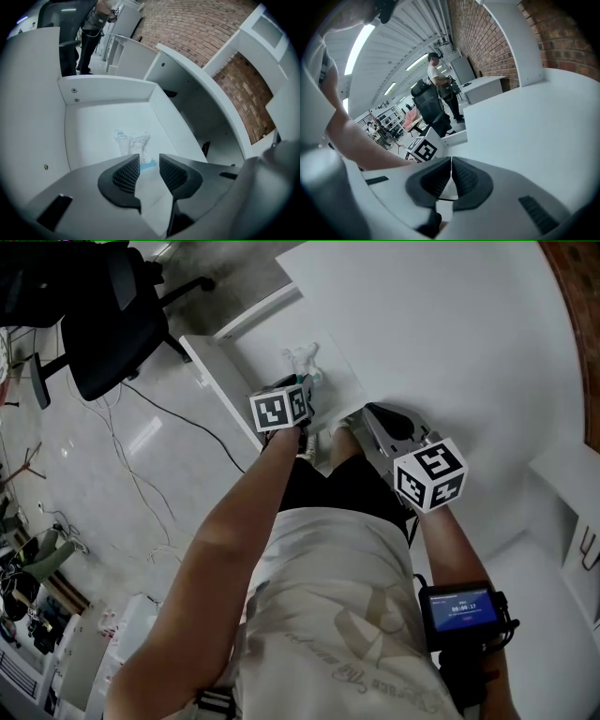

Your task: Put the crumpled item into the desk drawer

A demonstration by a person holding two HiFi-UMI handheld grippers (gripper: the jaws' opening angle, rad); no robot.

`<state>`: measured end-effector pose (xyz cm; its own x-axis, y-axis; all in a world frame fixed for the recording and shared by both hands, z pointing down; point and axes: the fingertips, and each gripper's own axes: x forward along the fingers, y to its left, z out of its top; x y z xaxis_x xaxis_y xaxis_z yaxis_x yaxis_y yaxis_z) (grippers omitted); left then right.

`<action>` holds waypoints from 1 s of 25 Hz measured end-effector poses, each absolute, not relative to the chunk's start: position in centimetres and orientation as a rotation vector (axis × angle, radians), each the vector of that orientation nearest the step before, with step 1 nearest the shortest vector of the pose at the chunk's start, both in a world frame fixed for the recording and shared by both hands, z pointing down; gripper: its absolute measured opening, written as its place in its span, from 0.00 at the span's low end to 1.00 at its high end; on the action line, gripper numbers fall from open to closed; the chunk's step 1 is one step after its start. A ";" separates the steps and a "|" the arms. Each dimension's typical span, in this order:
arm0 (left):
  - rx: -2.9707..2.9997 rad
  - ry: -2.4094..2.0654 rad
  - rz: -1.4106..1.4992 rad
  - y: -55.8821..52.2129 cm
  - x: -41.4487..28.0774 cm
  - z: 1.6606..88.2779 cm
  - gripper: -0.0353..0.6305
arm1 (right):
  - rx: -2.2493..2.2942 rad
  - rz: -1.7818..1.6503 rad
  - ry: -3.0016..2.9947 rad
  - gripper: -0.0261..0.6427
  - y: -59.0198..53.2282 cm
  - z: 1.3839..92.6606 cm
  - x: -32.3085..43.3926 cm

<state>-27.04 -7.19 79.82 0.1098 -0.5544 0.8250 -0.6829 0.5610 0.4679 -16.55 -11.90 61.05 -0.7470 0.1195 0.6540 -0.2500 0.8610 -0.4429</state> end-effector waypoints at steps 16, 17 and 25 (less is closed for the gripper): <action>1.223 -1.562 0.072 -5.8 -26.5 73.8 0.09 | 0.116 0.689 -2.333 0.07 -8.6 61.3 -16.8; 1.232 -1.566 0.058 -6.0 -26.5 73.3 0.09 | 0.119 0.686 -2.335 0.07 -8.6 61.3 -16.7; 1.344 -1.583 -0.010 -6.4 -25.9 68.5 0.09 | 0.185 0.667 -2.363 0.07 -8.8 60.6 -15.9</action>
